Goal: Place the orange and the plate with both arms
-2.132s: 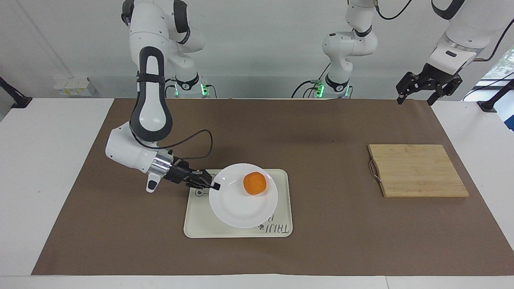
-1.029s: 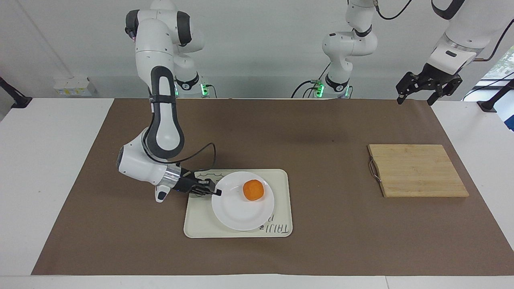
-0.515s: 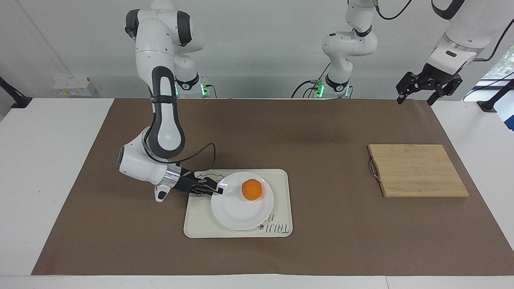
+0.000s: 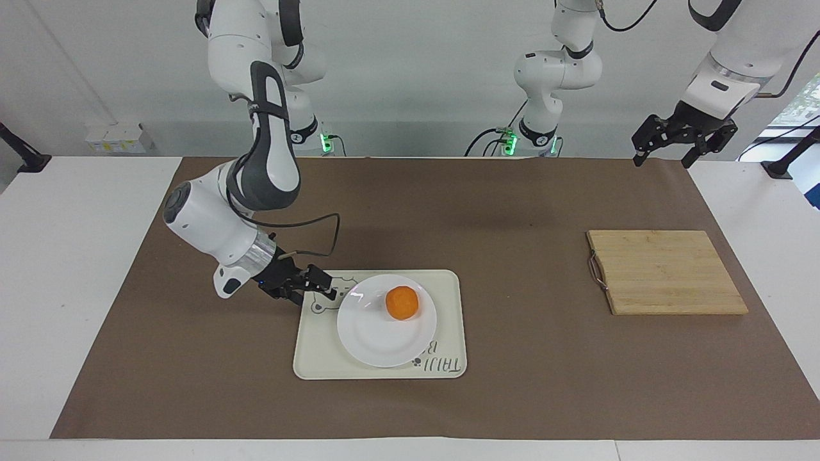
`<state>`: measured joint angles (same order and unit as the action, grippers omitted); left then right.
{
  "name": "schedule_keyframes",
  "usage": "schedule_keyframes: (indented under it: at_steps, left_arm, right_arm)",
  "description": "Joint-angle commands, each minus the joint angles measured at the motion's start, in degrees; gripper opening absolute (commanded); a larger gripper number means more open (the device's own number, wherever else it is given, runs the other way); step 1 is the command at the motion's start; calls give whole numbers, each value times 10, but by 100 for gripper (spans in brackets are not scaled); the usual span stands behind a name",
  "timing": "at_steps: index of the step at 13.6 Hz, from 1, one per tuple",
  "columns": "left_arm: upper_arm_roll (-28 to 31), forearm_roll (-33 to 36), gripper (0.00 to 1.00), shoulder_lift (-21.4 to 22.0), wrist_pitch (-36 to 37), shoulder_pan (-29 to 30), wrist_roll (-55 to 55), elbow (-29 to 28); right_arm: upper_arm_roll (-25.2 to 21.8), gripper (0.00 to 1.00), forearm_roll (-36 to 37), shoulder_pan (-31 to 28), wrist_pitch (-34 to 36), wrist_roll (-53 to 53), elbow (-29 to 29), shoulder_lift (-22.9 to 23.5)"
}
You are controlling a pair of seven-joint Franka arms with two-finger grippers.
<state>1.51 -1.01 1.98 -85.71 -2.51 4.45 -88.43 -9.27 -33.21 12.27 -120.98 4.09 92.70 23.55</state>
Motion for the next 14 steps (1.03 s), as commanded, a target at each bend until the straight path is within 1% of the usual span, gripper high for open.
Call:
schedule_keyframes:
  at_steps: [1,4,6,9,12,14]
  left_arm:
    - [-5,-1,100,3,1,6,-6,4]
    - [-5,-1,100,3,1,6,-6,4]
    - [-5,-1,100,3,1,6,-6,4]
    - [-5,-1,100,3,1,6,-6,4]
    - [-5,-1,100,3,1,6,-6,4]
    - [-5,-2,100,3,1,6,-6,4]
  right_arm:
    - [1,100,91,-10,24,-40,11,-53]
    - [-7,100,178,-22,87,-51,10,-89]
    - [-7,100,245,-23,148,-56,12,-117]
    - [-7,100,263,-58,206,-62,14,-151]
    - [-7,100,300,-75,229,-60,16,-184]
    - [-7,100,308,-81,241,-58,16,-205]
